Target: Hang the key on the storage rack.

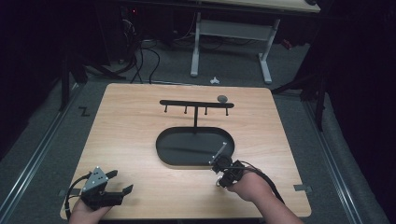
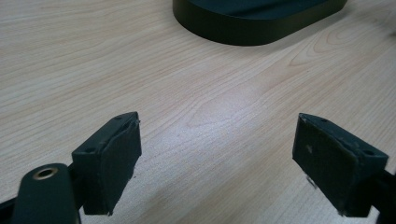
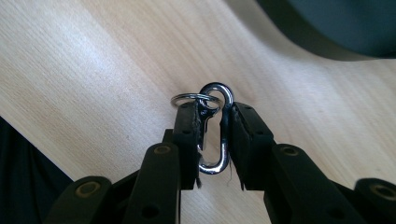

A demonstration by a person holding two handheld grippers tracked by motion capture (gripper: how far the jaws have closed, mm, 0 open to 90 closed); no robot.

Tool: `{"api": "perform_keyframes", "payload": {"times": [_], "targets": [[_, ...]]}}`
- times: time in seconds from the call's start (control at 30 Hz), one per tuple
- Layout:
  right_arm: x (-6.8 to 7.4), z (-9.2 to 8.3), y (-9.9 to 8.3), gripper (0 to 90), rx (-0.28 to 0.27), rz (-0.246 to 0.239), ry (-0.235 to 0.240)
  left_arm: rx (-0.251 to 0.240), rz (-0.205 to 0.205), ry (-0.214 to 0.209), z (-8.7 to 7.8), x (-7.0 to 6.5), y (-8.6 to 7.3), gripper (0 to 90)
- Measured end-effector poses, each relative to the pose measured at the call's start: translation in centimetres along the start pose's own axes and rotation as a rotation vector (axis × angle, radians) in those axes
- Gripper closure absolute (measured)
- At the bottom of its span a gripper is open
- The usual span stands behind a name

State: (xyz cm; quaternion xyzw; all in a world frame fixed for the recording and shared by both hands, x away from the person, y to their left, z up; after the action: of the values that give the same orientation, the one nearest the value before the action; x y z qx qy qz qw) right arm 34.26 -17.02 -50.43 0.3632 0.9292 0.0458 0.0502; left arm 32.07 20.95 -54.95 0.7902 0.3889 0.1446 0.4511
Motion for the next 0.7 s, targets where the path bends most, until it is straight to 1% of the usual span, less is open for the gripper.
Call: {"api": "perform_keyframes", "payload": {"times": [0.03, 0.07, 0.1, 0.17, 0.2, 0.37, 0.4, 0.5, 0.53, 0.6, 0.63, 0.67, 0.7], "targets": [[-0.2, -0.2, 0.0, 73.0, -0.005, -0.002, -0.003, 0.0, 0.0, 0.0, 0.0, 0.0, 0.0, 16.0], [-0.3, -0.4, 0.0, 73.1, -0.008, 0.007, 0.002, 0.002, -0.001, 0.001, 0.0, 0.0, 0.0, 16.0], [-0.4, -0.6, -0.1, 73.0, -0.002, 0.015, -0.004, 0.002, 0.0, 0.001, 0.1, 0.1, 0.0, 16.0], [-0.5, -0.7, -0.2, 73.0, -0.004, 0.008, -0.004, 0.001, 0.0, 0.001, 0.1, 0.0, 0.0, 16.0], [-0.5, -0.8, -0.2, 73.0, 0.001, 0.017, -0.008, 0.001, -0.002, 0.001, 0.1, 0.0, 0.0, 15.9], [-1.0, -1.5, -0.3, 73.0, 0.001, 0.026, -0.012, 0.0, 0.0, 0.0, 0.0, 0.0, 0.0, 16.0], [-1.2, -1.9, -0.3, 73.0, -0.005, 0.04, -0.011, 0.002, 0.0, 0.0, 0.0, 0.0, 0.0, 16.0], [-1.4, -2.3, -0.3, 73.0, -0.012, 0.05, -0.004, 0.0, -0.001, 0.0, 0.0, 0.0, 0.0, 16.0], [-1.5, -2.5, -0.3, 73.0, -0.016, 0.061, 0.001, 0.001, -0.001, 0.0, 0.1, 0.0, 0.0, 16.0], [-1.8, -2.8, -0.4, 72.9, -0.014, 0.083, -0.005, 0.001, -0.001, 0.0, 0.1, 0.1, 0.0, 15.9], [-2.3, -2.8, -0.4, 72.9, -0.029, 0.053, -0.007, 0.0, -0.001, 0.0, 0.1, 0.0, 0.0, 16.0], [-2.1, -3.1, -0.5, 72.9, -0.013, 0.118, -0.001, 0.0, 0.0, 0.001, 0.0, 0.1, 0.0, 15.9], [-2.5, -3.2, -0.5, 72.9, -0.028, 0.095, -0.005, 0.001, -0.001, 0.001, 0.0, 0.1, 0.0, 16.0]]}}
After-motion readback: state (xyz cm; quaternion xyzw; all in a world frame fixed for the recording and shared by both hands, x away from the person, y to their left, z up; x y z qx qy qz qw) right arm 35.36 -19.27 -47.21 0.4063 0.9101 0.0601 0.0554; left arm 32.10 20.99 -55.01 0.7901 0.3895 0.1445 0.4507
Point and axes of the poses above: each handheld gripper's, and its own axes: z roughly forward along the jaws, y roughly out of its top, x roughly to its left, the point moved 5 cm from there along z, roughly forward along the jaws, and after that the axes turned 2 degrees about -z, right-handed, at the moved point
